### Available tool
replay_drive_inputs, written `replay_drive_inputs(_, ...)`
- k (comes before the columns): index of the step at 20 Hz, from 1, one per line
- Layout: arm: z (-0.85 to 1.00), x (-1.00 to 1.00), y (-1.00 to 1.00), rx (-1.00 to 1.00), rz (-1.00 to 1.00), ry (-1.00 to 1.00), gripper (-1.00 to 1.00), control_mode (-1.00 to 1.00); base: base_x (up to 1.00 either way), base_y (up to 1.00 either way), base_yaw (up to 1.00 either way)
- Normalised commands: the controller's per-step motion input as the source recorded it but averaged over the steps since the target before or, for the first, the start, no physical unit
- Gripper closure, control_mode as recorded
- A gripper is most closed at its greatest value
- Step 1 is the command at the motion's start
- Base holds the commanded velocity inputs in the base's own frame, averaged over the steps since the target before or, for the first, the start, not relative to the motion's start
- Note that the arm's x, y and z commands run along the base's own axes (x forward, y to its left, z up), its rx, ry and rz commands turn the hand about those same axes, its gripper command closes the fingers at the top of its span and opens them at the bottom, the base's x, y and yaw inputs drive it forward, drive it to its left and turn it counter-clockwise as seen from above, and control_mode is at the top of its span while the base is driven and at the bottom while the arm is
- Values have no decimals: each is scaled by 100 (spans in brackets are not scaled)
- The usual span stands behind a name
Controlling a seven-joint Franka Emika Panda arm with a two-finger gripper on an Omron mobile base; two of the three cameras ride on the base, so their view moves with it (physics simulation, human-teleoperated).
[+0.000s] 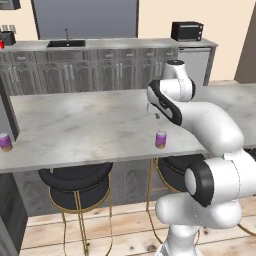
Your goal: Four empty soda cans are scattered around the kitchen. Gather all the cans and cluster them next to the stove for recycling.
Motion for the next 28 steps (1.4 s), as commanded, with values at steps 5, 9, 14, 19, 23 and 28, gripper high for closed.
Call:
replay_drive_inputs(5, -5, 4, -12, 1, 8, 6, -100, -100, 0, 0, 0)
replay_drive_inputs(9, -4, 3, -10, 2, 15, 8, -100, -100, 0, 0, 0)
replay_drive_inputs(14, -5, 8, -5, 1, 17, 10, -100, -100, 0, 0, 0)
replay_drive_inputs(19, -7, 3, 0, 0, 11, 6, -100, -100, 0, 0, 0)
replay_drive_inputs(23, -12, 9, -1, 0, 2, 6, -100, -100, 0, 0, 0)
replay_drive_inputs(28, -17, 11, 0, 0, 0, 0, -100, -100, 0, 0, 0)
